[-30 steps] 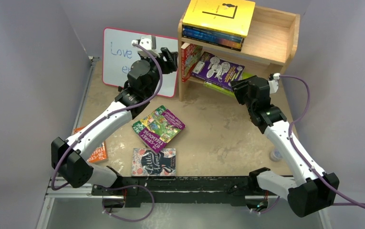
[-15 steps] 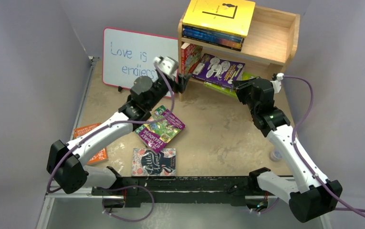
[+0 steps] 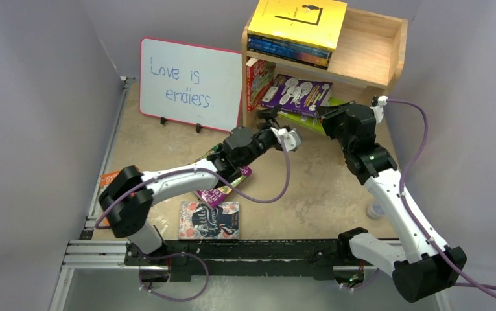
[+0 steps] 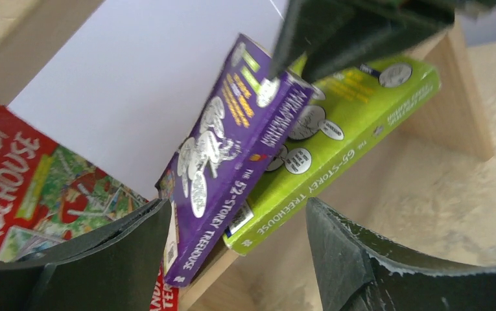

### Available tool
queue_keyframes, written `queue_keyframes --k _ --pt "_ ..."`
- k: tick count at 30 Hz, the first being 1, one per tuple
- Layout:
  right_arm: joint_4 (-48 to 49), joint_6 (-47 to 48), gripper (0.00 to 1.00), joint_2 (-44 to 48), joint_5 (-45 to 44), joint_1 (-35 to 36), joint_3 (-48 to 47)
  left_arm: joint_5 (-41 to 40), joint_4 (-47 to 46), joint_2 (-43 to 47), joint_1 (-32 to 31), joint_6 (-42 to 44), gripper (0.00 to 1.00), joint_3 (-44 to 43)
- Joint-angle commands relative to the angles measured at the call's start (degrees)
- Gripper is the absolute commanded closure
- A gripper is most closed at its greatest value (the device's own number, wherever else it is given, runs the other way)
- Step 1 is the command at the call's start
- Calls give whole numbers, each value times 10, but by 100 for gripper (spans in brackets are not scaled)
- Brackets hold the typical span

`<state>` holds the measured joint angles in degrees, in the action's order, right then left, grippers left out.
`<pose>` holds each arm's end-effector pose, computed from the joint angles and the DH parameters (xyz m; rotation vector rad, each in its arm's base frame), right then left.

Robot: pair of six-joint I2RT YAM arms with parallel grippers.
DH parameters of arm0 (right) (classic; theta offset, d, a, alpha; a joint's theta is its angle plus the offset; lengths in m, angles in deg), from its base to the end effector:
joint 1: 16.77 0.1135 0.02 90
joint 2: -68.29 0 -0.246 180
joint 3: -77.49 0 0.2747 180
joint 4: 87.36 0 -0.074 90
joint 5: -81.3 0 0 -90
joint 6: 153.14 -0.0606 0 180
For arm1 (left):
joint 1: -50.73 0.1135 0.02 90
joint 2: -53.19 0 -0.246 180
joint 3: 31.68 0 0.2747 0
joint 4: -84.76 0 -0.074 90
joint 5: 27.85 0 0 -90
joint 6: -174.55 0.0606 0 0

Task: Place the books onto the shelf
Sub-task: Adjust the book on the shelf.

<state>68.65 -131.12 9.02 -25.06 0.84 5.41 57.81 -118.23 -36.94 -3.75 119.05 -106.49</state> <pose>0.2833 0.0720 0.3602 0.9696 1.5565 0.8246 0.2470 -0.3381 0.3049 0.9646 1.0710 -0.2320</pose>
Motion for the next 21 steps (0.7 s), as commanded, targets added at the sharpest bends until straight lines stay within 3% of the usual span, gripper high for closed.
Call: queue_keyframes --k 1,9,14,21 --pt "24 -10 93 2 9 -3 -45 -16 -114 -56 -3 115 24 -41" --pt "25 -17 94 -1 27 -5 -53 -34 -202 -137 -3 143 30 -89" --pt "23 -18 94 6 30 -6 -53 -37 -143 -155 -3 182 42 -107" --pt "23 -17 94 10 44 -6 -57 -91 -70 -174 -1 326 38 -128"
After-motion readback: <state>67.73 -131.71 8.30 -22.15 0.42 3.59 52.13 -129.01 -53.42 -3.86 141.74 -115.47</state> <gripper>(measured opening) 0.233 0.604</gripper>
